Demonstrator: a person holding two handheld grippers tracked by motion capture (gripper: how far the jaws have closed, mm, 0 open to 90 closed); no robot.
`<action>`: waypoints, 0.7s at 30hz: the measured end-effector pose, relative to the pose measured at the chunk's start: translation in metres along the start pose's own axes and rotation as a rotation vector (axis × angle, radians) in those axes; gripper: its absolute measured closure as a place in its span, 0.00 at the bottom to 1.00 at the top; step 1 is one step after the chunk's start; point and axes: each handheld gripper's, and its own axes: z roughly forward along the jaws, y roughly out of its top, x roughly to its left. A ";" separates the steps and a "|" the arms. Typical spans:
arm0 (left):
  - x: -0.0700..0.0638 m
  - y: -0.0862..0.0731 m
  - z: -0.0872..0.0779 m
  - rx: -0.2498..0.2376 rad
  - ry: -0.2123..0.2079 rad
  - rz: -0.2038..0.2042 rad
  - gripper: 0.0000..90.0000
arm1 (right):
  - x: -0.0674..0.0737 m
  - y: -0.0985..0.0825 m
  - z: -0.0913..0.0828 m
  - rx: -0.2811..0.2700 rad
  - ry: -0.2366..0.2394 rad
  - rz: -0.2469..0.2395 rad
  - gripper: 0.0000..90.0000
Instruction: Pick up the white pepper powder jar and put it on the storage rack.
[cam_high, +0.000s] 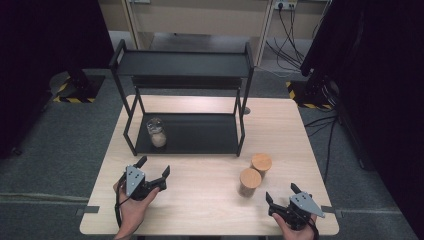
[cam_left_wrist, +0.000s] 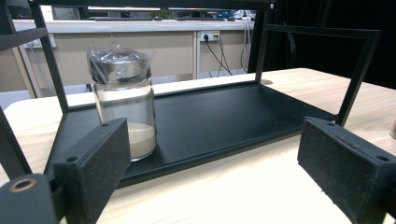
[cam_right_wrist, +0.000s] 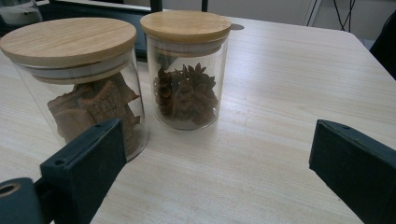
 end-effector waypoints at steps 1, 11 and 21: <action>0.000 0.000 -0.001 0.001 0.000 0.000 0.10 | 0.000 0.000 0.000 0.000 0.000 0.000 0.05; 0.001 -0.007 -0.008 0.014 -0.007 -0.004 0.10 | 0.000 0.000 0.000 0.000 -0.001 0.000 0.05; 0.004 -0.011 -0.015 0.017 0.002 -0.005 0.10 | 0.000 0.000 0.000 0.002 -0.002 -0.002 0.05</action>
